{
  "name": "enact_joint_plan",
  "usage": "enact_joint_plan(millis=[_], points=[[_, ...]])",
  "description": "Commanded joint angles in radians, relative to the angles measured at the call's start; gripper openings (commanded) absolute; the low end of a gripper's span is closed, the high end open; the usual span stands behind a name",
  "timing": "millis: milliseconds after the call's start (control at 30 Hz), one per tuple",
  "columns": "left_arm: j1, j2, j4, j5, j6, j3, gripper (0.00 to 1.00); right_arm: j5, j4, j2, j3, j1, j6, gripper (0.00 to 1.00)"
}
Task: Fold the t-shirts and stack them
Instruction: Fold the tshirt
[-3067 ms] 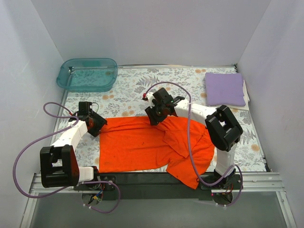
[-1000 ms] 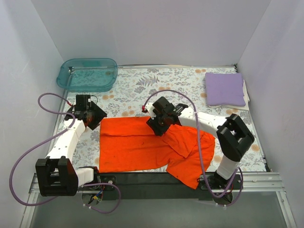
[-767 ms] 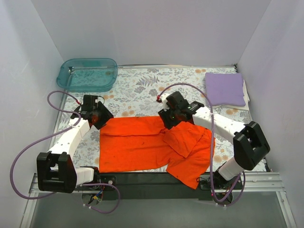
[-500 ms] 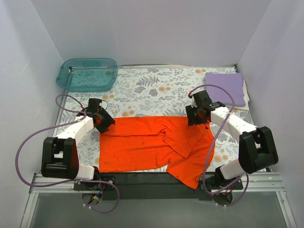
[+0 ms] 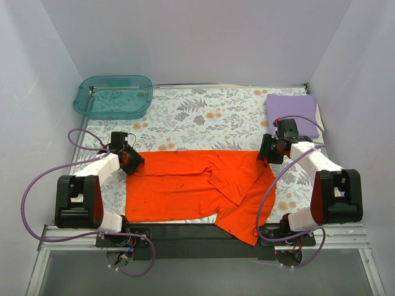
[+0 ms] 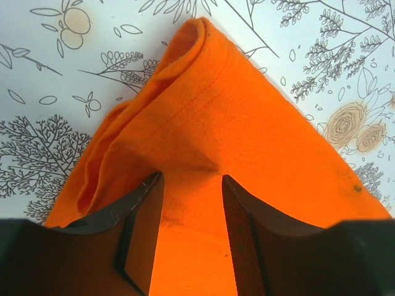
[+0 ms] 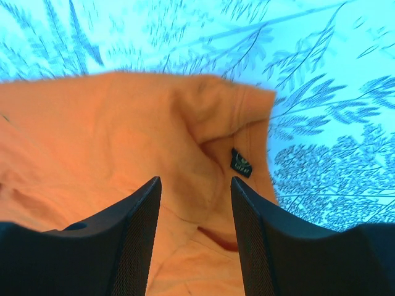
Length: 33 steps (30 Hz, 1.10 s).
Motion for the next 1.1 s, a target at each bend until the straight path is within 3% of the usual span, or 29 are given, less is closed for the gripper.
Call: enact_joint_plan(millis=[0, 433, 1067], points=[[0.008, 0.022, 0.013, -0.059, 0.046, -0.014, 0.42, -0.075, 0.11, -0.045, -0.014, -0.061, 0.087, 0.48], [0.009, 0.014, 0.03, -0.047, 0.055, -0.026, 0.43, -0.084, 0.211, 0.047, -0.059, -0.1, 0.227, 0.47], [0.009, 0.027, 0.03, -0.051, 0.047, -0.026, 0.43, -0.142, 0.306, 0.086, -0.105, -0.19, 0.248, 0.41]])
